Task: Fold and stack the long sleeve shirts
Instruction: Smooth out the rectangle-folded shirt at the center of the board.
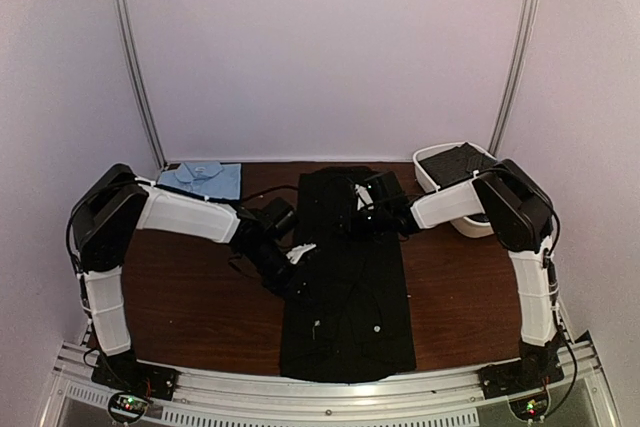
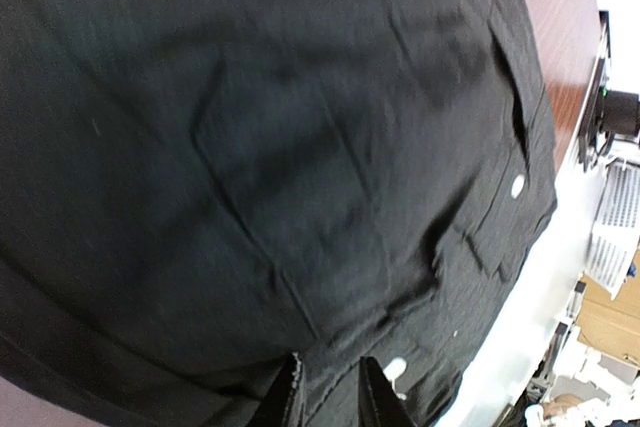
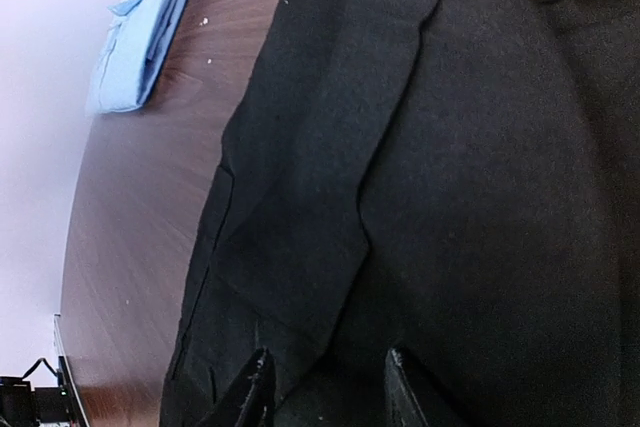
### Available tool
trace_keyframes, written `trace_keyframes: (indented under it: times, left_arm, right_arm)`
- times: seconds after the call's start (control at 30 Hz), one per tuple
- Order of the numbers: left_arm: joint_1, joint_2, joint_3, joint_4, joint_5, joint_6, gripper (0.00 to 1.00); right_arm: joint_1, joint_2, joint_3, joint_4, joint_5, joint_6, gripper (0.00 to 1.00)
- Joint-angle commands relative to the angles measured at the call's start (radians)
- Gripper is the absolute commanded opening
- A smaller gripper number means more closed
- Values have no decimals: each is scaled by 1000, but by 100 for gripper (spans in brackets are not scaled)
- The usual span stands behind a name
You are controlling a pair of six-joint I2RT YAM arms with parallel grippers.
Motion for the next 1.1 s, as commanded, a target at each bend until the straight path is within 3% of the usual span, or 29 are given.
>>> trace_keyframes:
  times: [0.0,0.43,0.9,1.07]
  left_arm:
    - [-14,-56,-41,-41,22,35,20]
    - [-14,-117,-119,-166,-51,59,21]
    - [-7,-132,40,-209,-95,65,23]
    - [73,-122,103,-139,-145,9,27]
  right_arm:
    - [-41,48,47,12,24,8,39]
    - [-55,122,142,-20,19,-10,40]
    - [-76,170,218,-72,-9,-80,41]
    - [-80,170,281,-127,-20,-151,46]
